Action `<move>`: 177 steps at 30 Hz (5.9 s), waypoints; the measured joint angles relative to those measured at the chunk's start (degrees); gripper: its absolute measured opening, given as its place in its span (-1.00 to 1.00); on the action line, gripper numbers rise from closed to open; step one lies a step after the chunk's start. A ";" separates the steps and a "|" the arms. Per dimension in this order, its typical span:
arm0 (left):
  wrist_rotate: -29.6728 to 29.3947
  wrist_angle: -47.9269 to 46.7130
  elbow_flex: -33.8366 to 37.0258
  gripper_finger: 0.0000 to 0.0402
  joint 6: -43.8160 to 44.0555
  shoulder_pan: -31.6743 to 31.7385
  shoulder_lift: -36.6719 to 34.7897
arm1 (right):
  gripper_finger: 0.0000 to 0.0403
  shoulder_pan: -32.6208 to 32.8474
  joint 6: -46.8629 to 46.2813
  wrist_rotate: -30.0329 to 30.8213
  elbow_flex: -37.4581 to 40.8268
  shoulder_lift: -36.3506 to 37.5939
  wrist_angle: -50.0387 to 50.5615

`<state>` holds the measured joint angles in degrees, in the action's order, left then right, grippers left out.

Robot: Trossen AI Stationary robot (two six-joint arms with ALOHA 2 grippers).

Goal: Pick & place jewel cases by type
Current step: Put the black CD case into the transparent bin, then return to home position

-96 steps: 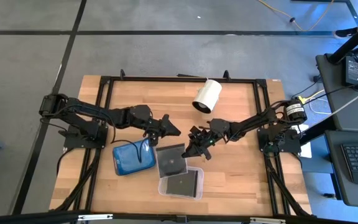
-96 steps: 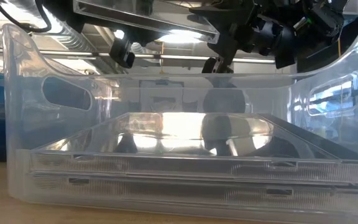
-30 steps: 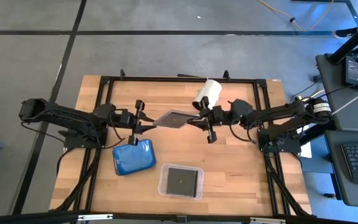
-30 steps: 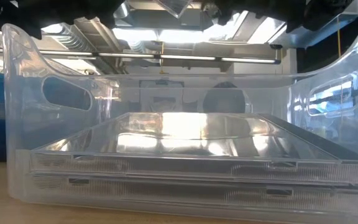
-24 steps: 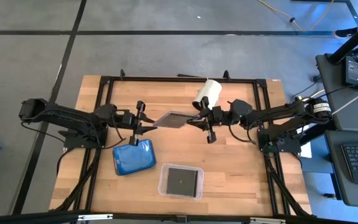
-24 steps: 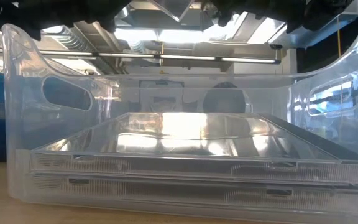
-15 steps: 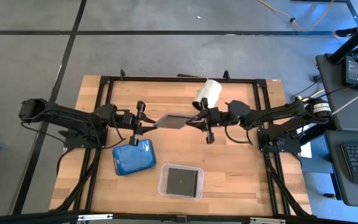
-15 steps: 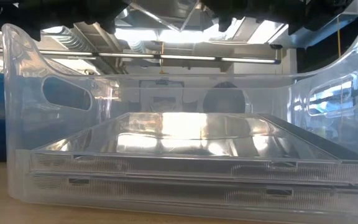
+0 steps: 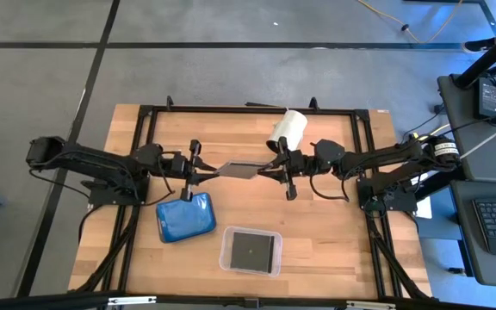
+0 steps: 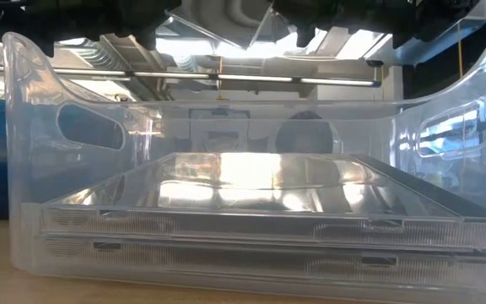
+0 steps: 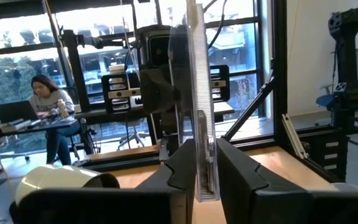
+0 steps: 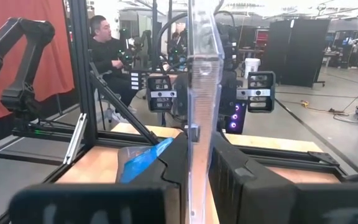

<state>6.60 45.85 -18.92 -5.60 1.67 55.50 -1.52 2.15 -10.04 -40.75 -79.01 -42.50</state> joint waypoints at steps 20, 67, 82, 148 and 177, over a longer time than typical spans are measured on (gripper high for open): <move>-2.61 -0.76 0.00 -0.81 0.36 0.00 0.07 | -0.54 -0.02 0.48 -0.57 0.02 0.01 1.97; 21.75 -39.51 -27.84 -0.79 34.85 -8.81 22.72 | -0.42 -0.20 -12.21 6.07 0.00 19.22 50.99; 26.06 -41.49 -35.79 -0.78 39.58 -11.91 37.21 | -0.42 -0.20 -12.19 6.05 0.00 19.20 56.60; 23.44 -39.87 5.60 -0.67 6.43 35.37 -32.47 | -0.42 -7.50 -7.73 9.10 37.21 70.93 41.44; 26.84 -29.05 18.43 -0.66 18.88 43.76 -50.04 | -0.42 -8.13 -6.68 23.42 39.82 78.94 40.34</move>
<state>33.44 16.79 -0.49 13.28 45.43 5.46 -9.65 -4.53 13.38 -0.93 -0.08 -2.15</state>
